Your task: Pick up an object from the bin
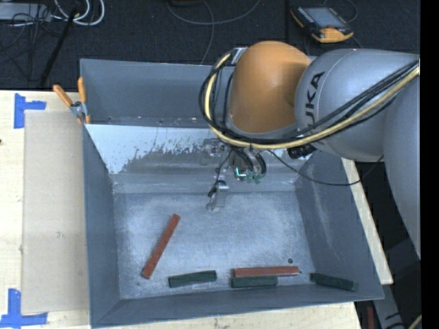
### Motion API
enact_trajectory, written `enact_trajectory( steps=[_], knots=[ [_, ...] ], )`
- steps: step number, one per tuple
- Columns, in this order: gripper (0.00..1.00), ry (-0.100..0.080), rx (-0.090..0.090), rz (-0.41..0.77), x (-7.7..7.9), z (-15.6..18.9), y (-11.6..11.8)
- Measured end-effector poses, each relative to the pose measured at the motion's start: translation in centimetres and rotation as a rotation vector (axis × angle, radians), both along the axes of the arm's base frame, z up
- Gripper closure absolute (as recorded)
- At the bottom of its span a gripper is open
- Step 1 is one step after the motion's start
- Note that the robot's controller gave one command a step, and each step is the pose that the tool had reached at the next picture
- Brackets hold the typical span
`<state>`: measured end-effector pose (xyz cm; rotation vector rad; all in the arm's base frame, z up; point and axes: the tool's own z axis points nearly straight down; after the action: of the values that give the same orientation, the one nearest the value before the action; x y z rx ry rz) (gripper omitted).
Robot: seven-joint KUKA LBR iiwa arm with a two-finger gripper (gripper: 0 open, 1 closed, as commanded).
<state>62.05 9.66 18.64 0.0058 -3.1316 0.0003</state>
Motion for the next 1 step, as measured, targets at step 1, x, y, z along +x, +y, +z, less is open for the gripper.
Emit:
enact_trajectory(
  steps=[1],
  knots=[
    [0.0,-0.002,0.003,0.362,-2.78,-11.98,7.59]
  ],
)
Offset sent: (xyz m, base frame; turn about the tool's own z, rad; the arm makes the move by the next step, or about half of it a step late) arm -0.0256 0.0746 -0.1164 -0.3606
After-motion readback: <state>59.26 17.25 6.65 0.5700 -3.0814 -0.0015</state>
